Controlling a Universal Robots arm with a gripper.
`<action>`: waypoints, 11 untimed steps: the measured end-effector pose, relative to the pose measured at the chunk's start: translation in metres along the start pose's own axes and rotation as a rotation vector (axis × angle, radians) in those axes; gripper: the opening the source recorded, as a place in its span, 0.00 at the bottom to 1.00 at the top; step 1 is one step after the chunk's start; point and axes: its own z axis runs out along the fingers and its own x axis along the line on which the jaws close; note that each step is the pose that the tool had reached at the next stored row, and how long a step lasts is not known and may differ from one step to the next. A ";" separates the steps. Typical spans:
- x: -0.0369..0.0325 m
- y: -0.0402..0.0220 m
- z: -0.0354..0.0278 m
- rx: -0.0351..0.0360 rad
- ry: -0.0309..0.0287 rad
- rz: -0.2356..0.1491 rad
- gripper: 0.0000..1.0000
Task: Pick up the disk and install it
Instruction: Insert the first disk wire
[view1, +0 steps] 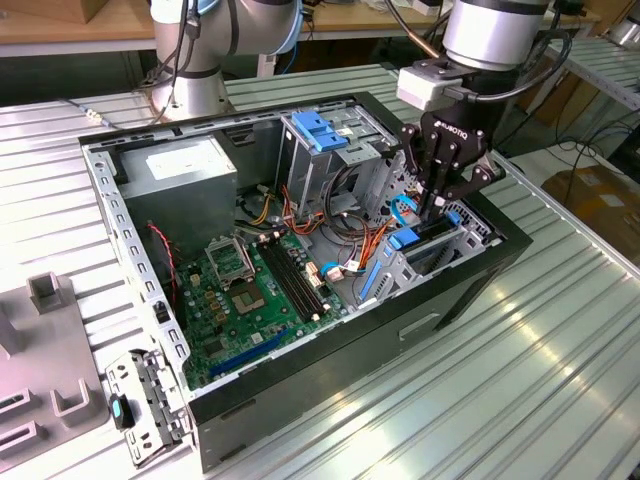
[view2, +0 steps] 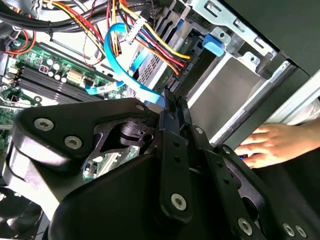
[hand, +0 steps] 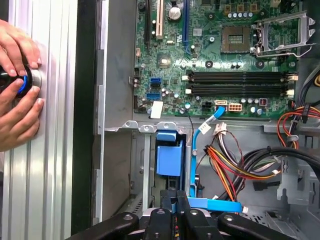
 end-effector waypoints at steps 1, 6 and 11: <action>0.0002 0.0010 0.0003 0.0026 -0.0039 0.000 0.16; 0.0020 0.0020 0.0026 0.0206 -0.0128 0.003 0.16; 0.0054 0.0022 0.0064 0.0305 -0.0404 0.006 0.16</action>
